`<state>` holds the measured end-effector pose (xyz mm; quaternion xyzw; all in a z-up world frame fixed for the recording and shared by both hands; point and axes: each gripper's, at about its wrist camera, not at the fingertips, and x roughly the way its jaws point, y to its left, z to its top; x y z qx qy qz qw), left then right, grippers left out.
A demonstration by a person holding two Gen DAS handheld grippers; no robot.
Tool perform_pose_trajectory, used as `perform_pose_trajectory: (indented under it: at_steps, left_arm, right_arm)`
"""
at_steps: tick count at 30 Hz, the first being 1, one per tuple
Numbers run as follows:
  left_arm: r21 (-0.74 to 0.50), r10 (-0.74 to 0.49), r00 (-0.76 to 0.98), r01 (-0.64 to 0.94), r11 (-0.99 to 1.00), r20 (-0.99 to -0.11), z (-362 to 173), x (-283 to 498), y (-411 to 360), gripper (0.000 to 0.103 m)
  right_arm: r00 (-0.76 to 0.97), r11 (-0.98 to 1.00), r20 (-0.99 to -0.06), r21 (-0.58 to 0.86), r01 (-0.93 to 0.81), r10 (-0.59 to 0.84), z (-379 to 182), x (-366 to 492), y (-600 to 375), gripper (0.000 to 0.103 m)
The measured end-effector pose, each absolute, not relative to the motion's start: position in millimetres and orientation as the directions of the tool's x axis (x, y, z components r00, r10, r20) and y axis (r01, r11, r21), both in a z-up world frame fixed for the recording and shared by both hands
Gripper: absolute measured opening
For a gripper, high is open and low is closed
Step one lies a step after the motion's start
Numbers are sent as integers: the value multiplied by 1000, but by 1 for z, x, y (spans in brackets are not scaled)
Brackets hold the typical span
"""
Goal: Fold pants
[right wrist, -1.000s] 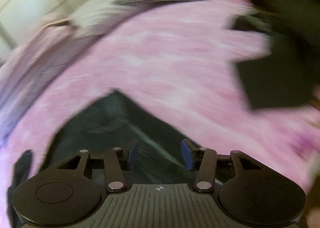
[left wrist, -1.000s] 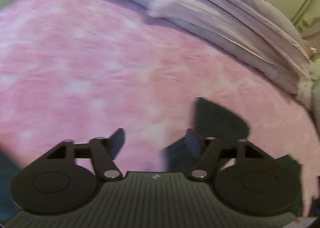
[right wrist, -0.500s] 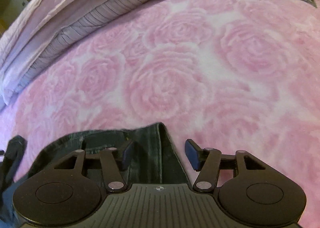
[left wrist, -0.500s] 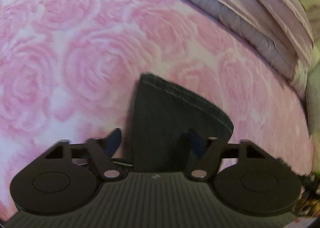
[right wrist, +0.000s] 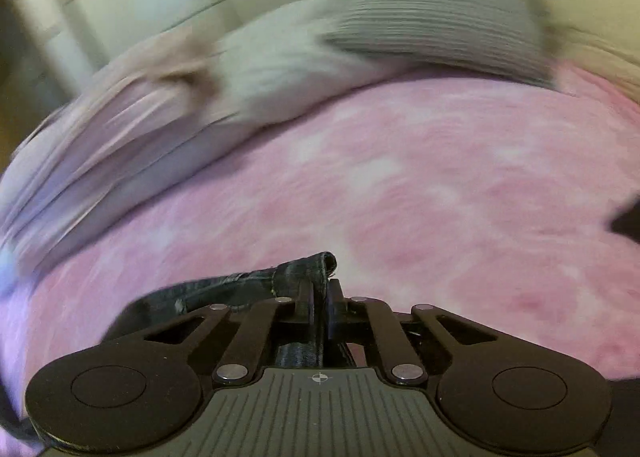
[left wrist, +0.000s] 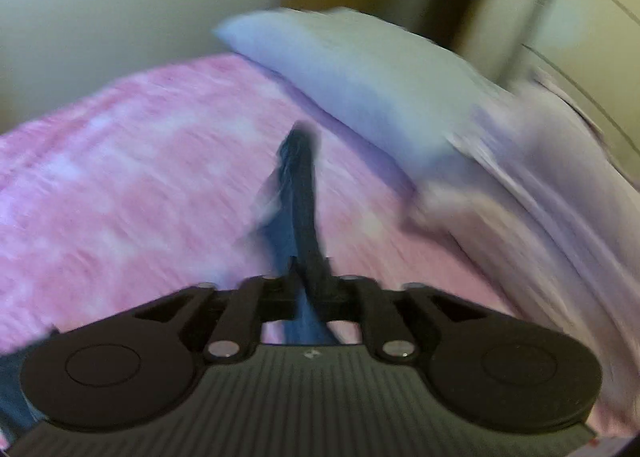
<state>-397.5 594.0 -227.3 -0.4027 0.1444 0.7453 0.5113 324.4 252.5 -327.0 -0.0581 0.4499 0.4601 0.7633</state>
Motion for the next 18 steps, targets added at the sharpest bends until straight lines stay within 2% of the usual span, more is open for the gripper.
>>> perform_pose_trajectory:
  at_steps: [1,2,5,7,11,14,18]
  left_arm:
    - [-173,639,-203,-863,-475,-742,-222,-401,609,43]
    - [-151,641,-229,-864,-481,-733,-221,-402,623,57]
    - [-18,619,-288,-898,-440,-731,-235,-391,643,59]
    - [11,590,-252,-925,-380,-767,-257,-388,638,59]
    - [-69,537,-99,-956,-284,-838,-312,-392,601,59]
    - [-82,494,-16,-981,-176,-869,-347,-397,564,59]
    - [-127,443,51,-982,-142,-895,-382,-407,551,59]
  right_arm:
    - [173,608,-763,333,-720,622,-333,332,256,2]
    - [174,652,-789,337,-679,589,-342,339,260,2]
    - [180,704,-830,309,-639,527,-360,337,271,4]
    - [192,712,-837,289,-640,512,-364,332,276,7]
    - [233,731,-841,248,-636,488,-360,320,272,19]
    - [265,757,-839,237,-609,476,-354,317,258,23]
    - [327,808,-833,219,-547,446,-342,308,233,26]
